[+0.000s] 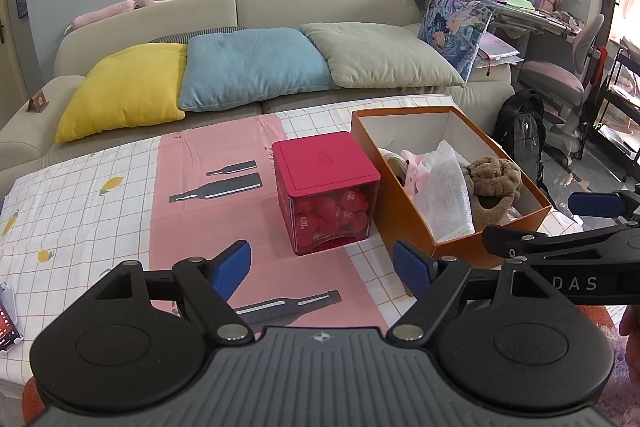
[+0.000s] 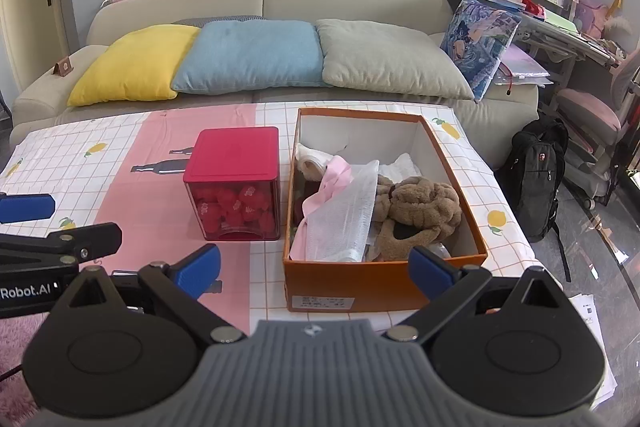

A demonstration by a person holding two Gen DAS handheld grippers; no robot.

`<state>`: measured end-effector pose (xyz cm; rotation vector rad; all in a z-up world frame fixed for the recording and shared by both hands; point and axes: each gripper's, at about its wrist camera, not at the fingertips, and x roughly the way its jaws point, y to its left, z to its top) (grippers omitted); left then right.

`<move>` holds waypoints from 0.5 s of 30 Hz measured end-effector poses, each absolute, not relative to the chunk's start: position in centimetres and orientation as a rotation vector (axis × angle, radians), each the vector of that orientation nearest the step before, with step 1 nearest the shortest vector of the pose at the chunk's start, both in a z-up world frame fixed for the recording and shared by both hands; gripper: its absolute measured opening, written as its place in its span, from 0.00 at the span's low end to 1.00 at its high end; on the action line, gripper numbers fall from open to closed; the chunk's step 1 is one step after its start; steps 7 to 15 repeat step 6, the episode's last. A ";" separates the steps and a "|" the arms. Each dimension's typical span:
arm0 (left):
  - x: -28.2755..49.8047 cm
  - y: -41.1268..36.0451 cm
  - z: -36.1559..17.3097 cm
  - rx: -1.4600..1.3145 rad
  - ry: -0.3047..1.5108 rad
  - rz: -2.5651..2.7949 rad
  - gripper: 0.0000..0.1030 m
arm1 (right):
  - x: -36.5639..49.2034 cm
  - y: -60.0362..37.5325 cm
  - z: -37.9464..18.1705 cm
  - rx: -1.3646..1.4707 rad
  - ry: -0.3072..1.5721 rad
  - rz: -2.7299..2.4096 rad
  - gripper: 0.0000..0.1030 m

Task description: Organize soft objects

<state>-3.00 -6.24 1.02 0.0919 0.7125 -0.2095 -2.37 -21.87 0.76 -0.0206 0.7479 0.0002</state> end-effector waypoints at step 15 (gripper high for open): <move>-3.1 -6.3 1.2 0.086 0.709 -0.210 0.92 | -2.4 -21.8 0.7 -0.020 0.748 0.000 0.95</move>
